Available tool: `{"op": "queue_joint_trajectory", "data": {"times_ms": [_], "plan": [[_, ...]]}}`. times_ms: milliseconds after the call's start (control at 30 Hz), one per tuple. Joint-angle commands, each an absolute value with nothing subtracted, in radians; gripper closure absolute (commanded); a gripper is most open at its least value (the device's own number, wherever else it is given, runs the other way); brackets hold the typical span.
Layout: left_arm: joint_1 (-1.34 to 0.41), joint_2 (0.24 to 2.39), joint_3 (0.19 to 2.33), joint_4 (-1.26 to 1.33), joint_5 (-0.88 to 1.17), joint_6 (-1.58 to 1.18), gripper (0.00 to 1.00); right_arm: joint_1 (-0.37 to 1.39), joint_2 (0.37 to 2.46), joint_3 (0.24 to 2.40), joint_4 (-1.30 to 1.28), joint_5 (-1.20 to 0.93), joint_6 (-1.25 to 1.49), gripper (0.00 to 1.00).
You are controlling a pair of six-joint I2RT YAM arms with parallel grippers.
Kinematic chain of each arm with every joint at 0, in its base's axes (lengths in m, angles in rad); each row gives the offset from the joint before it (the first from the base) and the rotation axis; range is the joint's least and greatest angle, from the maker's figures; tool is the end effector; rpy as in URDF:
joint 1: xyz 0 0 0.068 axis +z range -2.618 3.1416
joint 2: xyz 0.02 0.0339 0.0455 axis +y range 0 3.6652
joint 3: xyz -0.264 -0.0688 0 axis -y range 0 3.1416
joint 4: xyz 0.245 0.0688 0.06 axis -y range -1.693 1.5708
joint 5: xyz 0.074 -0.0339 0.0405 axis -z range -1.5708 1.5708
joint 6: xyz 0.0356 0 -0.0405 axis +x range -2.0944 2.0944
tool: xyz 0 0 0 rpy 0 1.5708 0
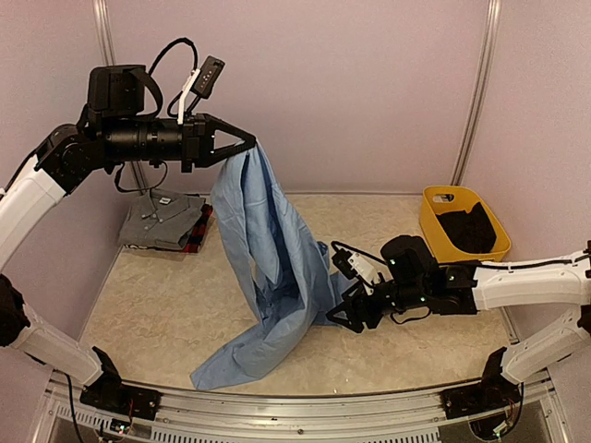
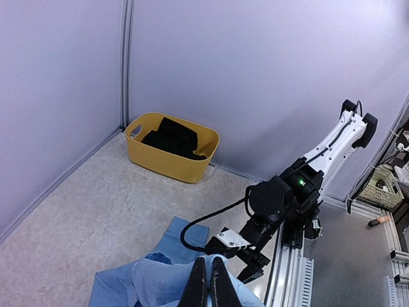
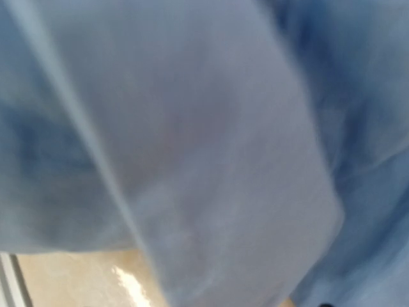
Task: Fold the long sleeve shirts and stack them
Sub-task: Flatten out the crumpled shirt at the center of the board.
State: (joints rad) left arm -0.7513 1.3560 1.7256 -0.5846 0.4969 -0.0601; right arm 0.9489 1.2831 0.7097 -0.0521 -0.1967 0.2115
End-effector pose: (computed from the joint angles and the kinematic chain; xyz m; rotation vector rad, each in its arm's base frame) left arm 0.1882 -0.1990 0.4934 0.9767 1.6035 -1.0133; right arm 0.1527 0.2249 0.2204 -0.9438 2.1186 0.8404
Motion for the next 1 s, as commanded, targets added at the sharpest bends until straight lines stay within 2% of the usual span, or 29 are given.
{"op": "queue_joint_trajectory", "data": {"times_ms": [0,100,300,500,600,733,867,967], "plan": [[-0.742,1.345,1.717,-0.535,0.515,-0.069,1.00,1.005,1.361,0.726,-0.030,-0.103,0.249,0.28],[-0.741,1.341,1.710,-0.531,0.515,-0.068,1.00,1.011,1.401,0.735,-0.039,-0.033,0.260,0.32],[-0.733,1.332,1.699,-0.536,0.517,-0.067,1.00,1.011,1.414,0.766,-0.058,0.050,0.249,0.49],[-0.717,1.316,1.681,-0.523,0.523,-0.075,1.00,1.011,1.441,0.775,-0.016,0.013,0.244,0.48],[-0.714,1.312,1.678,-0.525,0.529,-0.073,1.00,1.010,1.446,0.758,-0.002,0.030,0.249,0.52],[-0.700,1.306,1.674,-0.525,0.539,-0.074,1.00,1.008,1.460,0.751,-0.002,0.055,0.237,0.68],[-0.673,1.296,1.670,-0.533,0.535,-0.074,1.00,0.993,1.415,0.779,-0.043,0.103,0.217,1.00],[-0.640,1.274,1.696,-0.568,0.500,-0.070,1.00,0.980,1.305,0.881,-0.247,0.197,0.192,1.00]]}}
